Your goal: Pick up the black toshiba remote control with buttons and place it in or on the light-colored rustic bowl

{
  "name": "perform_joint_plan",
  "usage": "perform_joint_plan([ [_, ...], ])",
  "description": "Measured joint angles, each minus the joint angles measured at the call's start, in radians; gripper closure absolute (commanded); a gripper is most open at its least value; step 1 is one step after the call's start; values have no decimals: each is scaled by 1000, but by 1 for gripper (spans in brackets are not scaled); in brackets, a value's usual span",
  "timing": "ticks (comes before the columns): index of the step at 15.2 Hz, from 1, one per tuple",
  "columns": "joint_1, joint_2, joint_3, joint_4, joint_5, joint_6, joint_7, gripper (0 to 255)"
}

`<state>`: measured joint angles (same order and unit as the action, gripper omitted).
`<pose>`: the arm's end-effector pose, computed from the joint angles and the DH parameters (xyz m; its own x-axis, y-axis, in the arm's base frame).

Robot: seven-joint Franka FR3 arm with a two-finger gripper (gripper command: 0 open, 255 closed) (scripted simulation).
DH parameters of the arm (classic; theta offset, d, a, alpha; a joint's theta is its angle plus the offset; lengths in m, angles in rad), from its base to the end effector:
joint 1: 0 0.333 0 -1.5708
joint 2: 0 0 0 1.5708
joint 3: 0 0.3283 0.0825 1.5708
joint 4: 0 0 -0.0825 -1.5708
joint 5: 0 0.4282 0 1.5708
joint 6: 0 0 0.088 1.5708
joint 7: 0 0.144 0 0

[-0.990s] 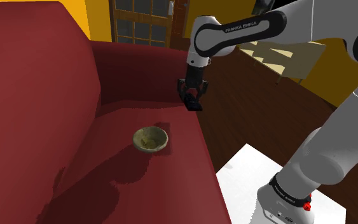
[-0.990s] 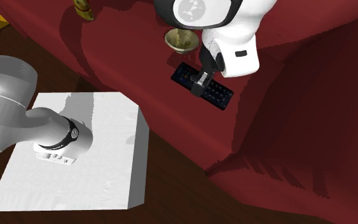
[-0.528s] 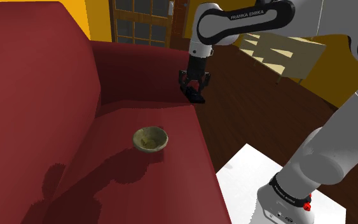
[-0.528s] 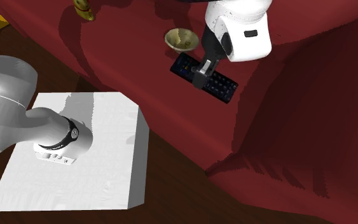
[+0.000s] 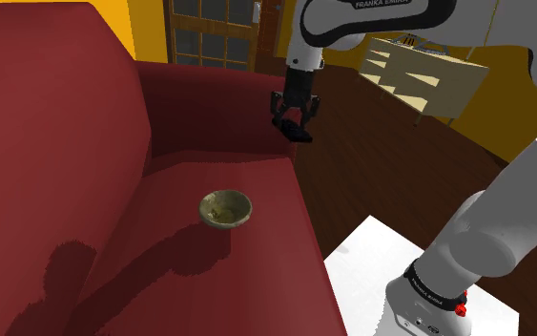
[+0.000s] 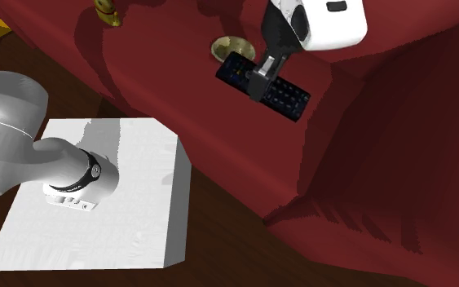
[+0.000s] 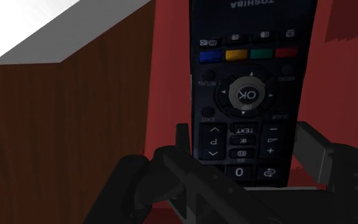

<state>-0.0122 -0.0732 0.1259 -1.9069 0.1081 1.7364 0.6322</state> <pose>0.5617 0.0792 0.4832 0.8492 -0.5103 -0.1356 -0.5171 -0.8557 -0.0185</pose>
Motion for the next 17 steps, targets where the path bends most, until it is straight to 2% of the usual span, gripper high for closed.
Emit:
perform_joint_plan([
  [7,68,-10,78,4,21,1,140,255],
  [17,183,74,206,96,20,21,384,255],
])
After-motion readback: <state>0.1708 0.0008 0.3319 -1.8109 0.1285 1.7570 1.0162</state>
